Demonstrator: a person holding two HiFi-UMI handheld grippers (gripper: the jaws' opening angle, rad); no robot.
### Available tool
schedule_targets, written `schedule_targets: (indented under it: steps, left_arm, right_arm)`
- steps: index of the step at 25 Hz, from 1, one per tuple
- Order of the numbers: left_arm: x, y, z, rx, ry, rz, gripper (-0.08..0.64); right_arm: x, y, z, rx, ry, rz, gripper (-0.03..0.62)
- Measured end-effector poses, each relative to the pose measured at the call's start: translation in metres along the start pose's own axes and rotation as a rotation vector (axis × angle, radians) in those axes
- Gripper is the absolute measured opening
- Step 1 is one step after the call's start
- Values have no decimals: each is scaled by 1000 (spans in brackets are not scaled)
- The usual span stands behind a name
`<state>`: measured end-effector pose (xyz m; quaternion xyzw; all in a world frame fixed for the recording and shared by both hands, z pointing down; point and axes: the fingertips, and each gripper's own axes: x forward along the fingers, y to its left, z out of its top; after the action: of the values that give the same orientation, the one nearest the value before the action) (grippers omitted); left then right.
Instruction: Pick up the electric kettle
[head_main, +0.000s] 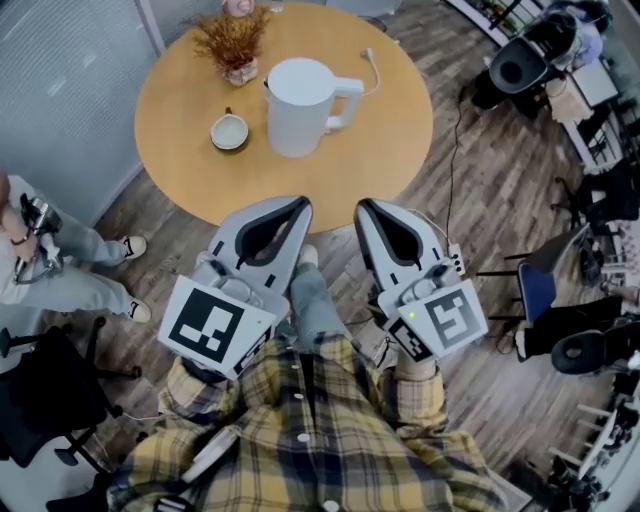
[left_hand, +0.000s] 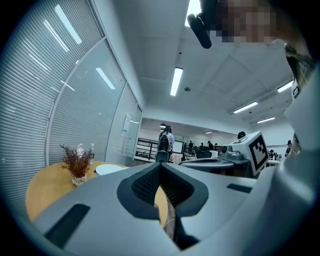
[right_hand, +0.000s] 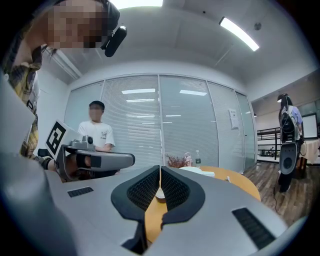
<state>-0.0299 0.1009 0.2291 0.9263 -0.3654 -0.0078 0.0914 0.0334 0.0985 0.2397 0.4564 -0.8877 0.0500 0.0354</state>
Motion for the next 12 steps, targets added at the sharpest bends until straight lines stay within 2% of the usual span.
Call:
schedule_targets:
  steps: [12]
  left_arm:
    - [106,58,16,-10,9,88,2]
  right_arm:
    - [70,-106,22,-11,-6,68,32]
